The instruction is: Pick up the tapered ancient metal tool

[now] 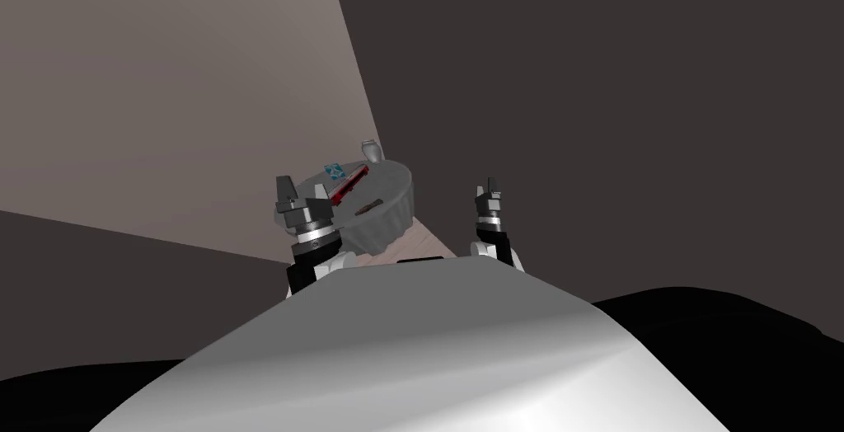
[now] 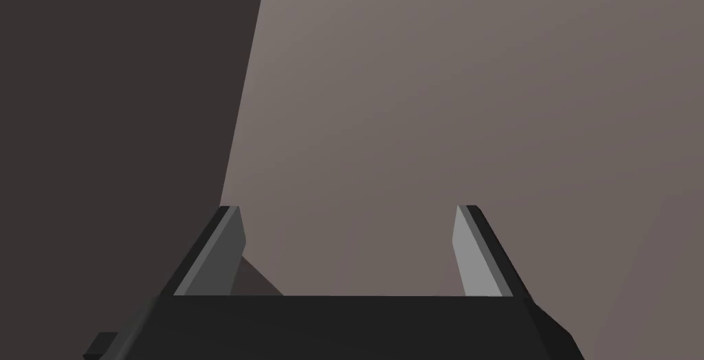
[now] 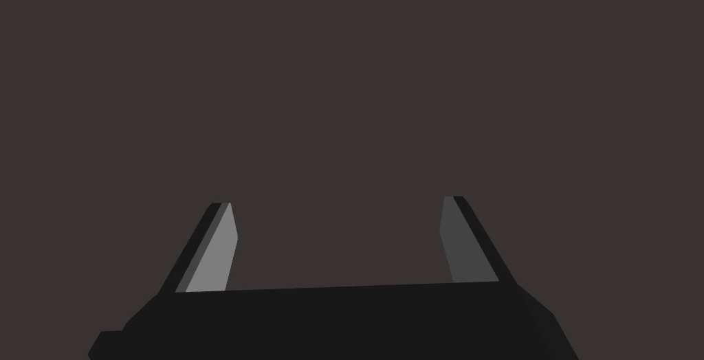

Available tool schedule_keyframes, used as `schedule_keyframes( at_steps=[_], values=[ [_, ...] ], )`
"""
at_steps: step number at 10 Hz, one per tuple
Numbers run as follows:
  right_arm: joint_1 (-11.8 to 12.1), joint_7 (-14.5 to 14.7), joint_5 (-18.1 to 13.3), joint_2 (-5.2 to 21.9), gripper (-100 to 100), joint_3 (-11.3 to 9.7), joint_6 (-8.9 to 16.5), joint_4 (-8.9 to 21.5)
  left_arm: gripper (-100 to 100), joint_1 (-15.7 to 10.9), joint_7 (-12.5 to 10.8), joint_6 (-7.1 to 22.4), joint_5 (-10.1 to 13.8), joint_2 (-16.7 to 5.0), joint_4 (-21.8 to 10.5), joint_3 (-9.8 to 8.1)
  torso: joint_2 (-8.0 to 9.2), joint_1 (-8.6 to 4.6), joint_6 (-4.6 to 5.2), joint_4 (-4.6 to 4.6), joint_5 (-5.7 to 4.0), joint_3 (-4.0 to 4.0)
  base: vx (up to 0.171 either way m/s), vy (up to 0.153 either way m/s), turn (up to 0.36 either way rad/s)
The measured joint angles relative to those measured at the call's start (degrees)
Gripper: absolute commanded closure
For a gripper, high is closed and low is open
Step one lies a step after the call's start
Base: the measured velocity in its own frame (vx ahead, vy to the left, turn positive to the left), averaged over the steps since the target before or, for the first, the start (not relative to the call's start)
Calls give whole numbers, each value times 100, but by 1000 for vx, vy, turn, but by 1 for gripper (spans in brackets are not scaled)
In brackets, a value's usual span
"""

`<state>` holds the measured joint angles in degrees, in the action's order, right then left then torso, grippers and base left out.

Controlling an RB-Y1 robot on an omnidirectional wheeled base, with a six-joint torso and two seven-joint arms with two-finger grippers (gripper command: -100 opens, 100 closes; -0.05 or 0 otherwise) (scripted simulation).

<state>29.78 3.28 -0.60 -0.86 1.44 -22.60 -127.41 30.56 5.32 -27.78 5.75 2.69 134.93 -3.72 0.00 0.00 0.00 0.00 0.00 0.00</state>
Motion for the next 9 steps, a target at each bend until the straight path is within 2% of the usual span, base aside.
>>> schedule_keyframes(
  at_steps=[2,4,9],
  values=[
    [0,0,0,-1,0,0,0,0,-100,-168,-69,210,-14,-230,-14,9,7,-19,0,2,-4,4,-30,-63,99],
    [0,0,0,-1,0,-1,0,0,-100,-394,-164,544,-29,-448,-36,9,12,-29,0,3,-6,7,-34,-67,79],
    [0,0,0,0,0,0,0,0,-100,-795,-309,1132,-65,-700,-172,-1,3,-13,0,1,-3,2,-17,-34,71]
  ],
)
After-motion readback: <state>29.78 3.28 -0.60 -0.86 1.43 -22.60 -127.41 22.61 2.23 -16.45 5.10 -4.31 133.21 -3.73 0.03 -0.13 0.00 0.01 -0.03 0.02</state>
